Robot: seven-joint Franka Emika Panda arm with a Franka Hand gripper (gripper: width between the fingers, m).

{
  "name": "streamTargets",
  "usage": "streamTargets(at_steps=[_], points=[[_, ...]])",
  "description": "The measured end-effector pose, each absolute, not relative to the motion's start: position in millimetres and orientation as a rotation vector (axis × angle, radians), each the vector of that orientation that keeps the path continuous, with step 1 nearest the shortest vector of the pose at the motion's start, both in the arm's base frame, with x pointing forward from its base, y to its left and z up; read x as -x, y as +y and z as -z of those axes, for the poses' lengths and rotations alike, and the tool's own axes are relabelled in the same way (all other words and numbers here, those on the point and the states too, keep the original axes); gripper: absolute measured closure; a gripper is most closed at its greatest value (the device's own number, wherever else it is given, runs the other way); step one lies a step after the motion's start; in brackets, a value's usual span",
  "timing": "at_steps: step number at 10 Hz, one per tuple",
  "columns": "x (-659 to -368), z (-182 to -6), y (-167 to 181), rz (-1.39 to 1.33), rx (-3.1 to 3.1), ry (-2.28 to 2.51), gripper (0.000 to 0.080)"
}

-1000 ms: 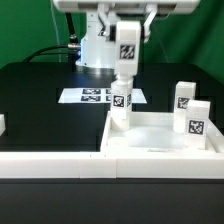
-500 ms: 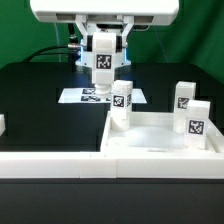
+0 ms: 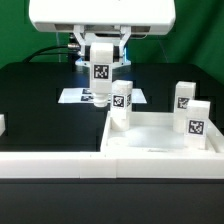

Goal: Assemble square table

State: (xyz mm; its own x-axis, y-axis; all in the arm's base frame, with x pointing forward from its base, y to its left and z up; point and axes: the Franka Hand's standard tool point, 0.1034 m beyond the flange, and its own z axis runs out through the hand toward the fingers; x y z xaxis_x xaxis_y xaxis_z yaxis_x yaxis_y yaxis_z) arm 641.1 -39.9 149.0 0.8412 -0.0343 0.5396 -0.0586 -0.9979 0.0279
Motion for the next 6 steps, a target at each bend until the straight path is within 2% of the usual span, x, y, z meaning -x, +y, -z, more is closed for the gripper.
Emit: streamTargets(at_steps=[3, 6], points=[[-639.6, -136.6, -42.4, -0.956, -2.92, -0.098, 0.0509], [-640.7, -133.3, -46.4, -0.97, -2.921, -0.118, 0.0509]])
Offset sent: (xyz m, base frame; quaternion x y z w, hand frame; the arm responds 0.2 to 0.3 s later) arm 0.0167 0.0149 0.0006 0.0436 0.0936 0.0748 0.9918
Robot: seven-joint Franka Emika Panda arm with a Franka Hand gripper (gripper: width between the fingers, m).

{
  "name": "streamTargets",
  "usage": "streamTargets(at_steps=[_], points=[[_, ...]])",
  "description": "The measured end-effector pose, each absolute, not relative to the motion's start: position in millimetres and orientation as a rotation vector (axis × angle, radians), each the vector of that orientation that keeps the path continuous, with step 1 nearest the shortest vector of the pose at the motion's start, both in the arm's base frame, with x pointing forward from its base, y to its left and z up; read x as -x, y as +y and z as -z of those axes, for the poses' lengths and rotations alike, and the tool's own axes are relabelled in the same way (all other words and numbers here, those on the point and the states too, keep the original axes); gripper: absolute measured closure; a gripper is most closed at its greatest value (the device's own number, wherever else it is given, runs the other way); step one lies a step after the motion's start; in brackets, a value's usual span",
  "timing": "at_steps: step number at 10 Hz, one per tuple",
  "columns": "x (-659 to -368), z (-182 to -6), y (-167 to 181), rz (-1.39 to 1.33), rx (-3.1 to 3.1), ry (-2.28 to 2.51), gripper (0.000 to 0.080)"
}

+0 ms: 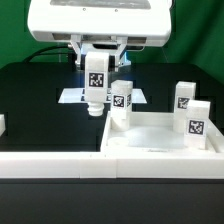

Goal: Assemble square table

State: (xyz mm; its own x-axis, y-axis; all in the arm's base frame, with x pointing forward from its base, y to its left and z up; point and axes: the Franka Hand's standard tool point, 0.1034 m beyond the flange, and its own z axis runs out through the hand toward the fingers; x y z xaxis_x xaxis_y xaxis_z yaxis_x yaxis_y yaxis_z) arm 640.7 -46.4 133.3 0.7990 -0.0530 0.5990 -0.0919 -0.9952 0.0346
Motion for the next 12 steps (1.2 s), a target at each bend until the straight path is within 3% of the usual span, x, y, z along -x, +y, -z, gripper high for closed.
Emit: streamTargets(at_steps=[5, 12], points=[[-646.1, -117.3, -15.3, -0.953, -2.959, -0.092, 0.0509], [-650.8, -93.7, -12.4, -0.925, -2.968, -0.085, 0.0509]])
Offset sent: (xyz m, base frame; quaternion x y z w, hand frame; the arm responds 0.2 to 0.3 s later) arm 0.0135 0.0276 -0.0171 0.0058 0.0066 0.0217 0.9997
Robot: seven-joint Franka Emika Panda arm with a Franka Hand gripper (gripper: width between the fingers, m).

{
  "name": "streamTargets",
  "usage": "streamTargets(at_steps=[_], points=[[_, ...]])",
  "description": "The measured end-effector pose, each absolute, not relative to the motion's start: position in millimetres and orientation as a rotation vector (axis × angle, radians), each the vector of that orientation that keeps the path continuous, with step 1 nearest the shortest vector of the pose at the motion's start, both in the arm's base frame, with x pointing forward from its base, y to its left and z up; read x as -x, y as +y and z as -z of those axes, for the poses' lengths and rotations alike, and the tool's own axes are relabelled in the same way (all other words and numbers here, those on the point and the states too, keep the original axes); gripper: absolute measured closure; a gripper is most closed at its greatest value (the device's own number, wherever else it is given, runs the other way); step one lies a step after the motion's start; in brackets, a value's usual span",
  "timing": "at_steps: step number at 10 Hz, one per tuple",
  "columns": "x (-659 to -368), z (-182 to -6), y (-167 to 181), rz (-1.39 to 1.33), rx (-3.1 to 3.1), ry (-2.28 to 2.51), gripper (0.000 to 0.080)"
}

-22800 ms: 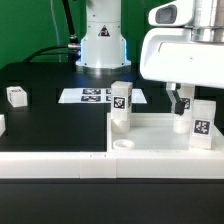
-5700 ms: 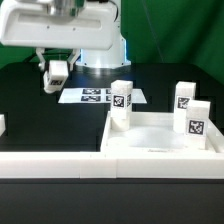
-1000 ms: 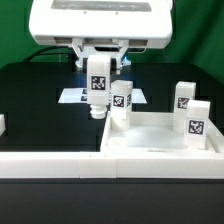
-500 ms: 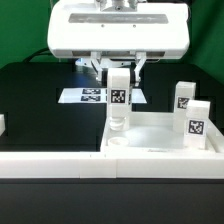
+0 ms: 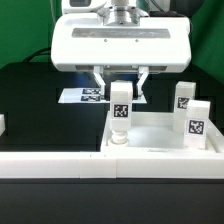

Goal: Assemble square table

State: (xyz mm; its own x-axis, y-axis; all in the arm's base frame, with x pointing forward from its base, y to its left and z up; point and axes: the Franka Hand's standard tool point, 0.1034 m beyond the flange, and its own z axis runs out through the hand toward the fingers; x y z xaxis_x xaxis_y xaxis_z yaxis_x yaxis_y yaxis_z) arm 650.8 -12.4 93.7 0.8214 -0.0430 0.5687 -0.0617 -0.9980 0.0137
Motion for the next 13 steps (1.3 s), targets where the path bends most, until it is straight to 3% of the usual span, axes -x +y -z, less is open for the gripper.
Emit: streamTargets(at_steps=[7, 9, 10, 13], points=[[-649.5, -84.4, -12.1, -0.907, -2.973, -0.084, 0.0509], [-649.5, -84.4, -12.1, -0.907, -2.973, -0.084, 0.027], [-649.5, -84.4, -12.1, -0.907, -2.973, -0.084, 0.0188], [-649.5, -84.4, -12.1, -0.907, -2.973, -0.084, 0.0151]])
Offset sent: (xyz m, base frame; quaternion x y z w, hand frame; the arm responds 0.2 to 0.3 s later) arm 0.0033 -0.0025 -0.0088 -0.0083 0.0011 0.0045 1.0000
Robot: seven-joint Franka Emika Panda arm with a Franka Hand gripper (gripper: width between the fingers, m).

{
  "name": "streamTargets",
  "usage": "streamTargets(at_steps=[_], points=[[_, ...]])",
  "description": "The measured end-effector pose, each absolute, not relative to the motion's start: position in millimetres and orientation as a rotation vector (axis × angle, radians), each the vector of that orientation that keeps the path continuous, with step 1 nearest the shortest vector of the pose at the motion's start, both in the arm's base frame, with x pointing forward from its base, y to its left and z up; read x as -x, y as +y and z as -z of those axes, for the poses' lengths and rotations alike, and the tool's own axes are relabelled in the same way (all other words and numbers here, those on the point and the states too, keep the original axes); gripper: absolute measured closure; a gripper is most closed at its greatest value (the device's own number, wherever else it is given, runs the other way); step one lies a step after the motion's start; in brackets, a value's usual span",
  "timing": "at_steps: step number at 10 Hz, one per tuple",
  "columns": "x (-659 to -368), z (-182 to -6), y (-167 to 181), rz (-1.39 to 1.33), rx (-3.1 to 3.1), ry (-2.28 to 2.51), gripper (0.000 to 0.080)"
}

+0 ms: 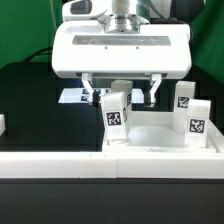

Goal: Assemble square table

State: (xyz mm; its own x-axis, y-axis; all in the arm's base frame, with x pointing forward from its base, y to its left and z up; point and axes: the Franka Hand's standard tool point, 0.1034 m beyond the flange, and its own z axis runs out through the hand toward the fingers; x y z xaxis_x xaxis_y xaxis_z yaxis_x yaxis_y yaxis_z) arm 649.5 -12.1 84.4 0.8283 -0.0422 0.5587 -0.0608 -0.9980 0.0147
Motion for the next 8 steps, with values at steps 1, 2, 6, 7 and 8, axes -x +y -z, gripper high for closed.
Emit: streamTargets(at_steps=[1, 2, 6, 7, 8], points=[[-649.4, -84.4, -12.1, -0.907, -2.973, -0.084, 0.0151], [-649.4, -84.4, -12.1, -0.907, -2.973, -0.084, 0.015], [-648.4, -83.5, -14.3, -0.887, -2.983, -0.089, 0.015], [-643.8, -86.0, -26.0, -0.784, -3.046, -0.131, 0.015], [-640.8, -90.0, -28.6, -0.68, -3.124, -0.191, 0.015]])
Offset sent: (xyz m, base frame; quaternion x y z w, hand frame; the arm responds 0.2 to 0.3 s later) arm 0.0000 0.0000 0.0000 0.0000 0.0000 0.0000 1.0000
